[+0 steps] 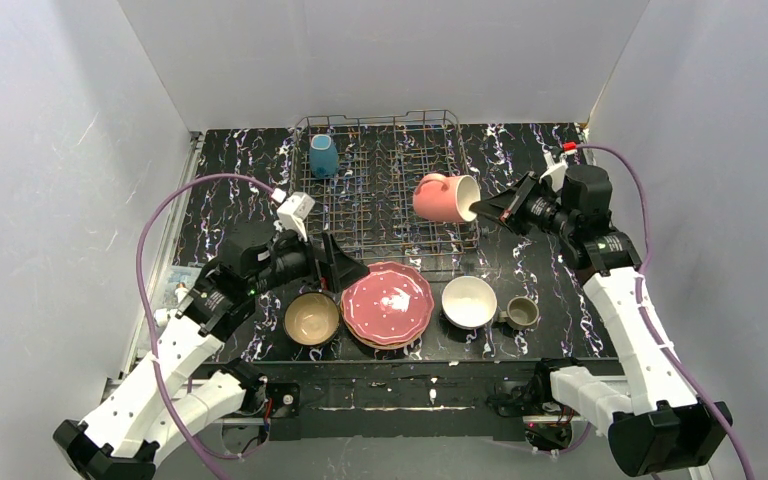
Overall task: Load the mixed dishes into the dish rack
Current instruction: Pick up the cup at the center of the board.
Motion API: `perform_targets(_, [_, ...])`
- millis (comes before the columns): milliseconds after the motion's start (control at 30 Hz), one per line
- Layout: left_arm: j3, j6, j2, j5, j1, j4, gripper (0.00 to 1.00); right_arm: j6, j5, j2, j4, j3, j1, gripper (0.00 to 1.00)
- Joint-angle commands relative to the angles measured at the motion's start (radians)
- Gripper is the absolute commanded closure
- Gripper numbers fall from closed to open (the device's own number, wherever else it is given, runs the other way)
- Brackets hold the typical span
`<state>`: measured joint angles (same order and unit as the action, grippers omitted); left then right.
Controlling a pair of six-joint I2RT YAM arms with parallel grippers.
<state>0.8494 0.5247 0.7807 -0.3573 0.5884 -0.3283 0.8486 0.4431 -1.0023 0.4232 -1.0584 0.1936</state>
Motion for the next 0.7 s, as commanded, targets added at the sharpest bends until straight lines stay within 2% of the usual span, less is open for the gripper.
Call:
perform_targets(0, [-0.011,0.100,0.014,-0.078,0.004,0.179,0.01,0.232,0.118,0.057,-0.354,0.040,0.007,0.99])
perform_targets(100, [-0.023,0.153,0.033,-0.097,0.004,0.272,0.01,0.296,0.129,0.071,-0.412,0.062,0.012,0.99])
perform_targets(233, [-0.040,0.233,0.064,-0.095,0.004,0.398,0.01,0.421,0.138,0.082,-0.576,0.100,0.030,0.99])
perform_targets(467, [-0.035,0.317,0.111,-0.075,0.003,0.546,0.01,0.523,0.096,0.075,-0.682,0.116,0.085,0.99])
perform_targets(667, [-0.029,0.361,0.136,-0.082,0.001,0.675,0.01,0.562,0.028,0.059,-0.755,0.131,0.192,0.99])
